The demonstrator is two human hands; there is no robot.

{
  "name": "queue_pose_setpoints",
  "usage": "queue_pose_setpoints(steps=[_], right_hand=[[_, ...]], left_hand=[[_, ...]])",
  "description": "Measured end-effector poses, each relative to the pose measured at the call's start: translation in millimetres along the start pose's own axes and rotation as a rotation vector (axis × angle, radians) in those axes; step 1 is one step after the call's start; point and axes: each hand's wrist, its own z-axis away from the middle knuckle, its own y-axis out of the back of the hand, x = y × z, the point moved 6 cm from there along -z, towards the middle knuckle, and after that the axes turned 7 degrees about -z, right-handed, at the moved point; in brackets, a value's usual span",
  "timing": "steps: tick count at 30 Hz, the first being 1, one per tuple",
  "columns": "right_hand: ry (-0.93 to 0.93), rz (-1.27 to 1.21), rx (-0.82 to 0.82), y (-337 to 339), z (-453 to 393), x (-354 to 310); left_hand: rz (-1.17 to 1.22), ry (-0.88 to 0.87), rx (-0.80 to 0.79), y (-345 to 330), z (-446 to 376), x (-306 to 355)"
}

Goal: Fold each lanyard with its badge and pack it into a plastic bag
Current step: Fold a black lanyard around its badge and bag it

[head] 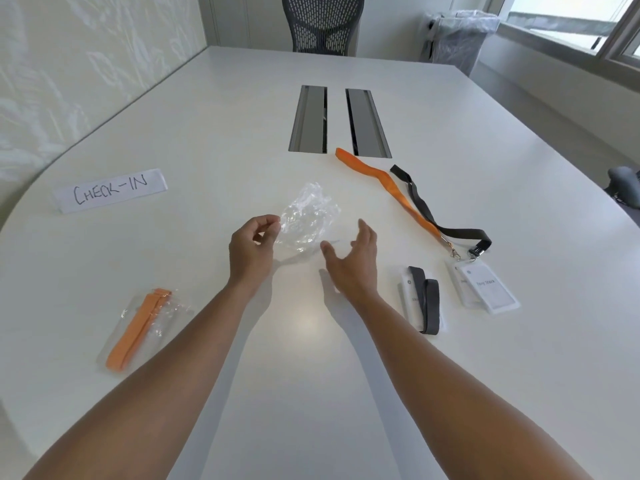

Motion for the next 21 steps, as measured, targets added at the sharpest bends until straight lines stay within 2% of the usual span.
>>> queue_pose_setpoints(steps=[4,9,12,14,15,18,19,21], right_hand=[[0.015,-0.094,0.004,20.1,9.8,-13.8],[0.115,-0.06,-0.057,39.7,36.1,-30.6],[0.19,-0.043,-0.05,51.3,55.0,-30.7],[0.19,-0.055,-0.073,53.6,67.0,-24.7],[0.175,-0.071,-0.088,54.2,73.7,-20.4],[0.087,-0.154,-0.102,56.1,93.9,-4.7],[0.054,-0.184,-0.098,56.5,100.2,0.5],[0.002,-0.237,-0.085,57.1,111.2,9.8]], left_hand=[[0.111,-0.046,-0.085,7.3,12.2,10.7],[0.306,0.007,-0.323,2.7,37.9,22.8],[0.321,0.021,-0.35,1.1,53.1,24.2],[0.259,-0.004,-0.276,0.3,61.2,22.6],[0.192,-0.024,-0.184,1.1,65.3,20.5],[0.05,-0.051,0.216,8.4,90.6,15.6],[0.036,-0.069,0.301,7.8,101.7,14.7],[0.009,-0.094,0.332,-1.0,121.5,12.8]])
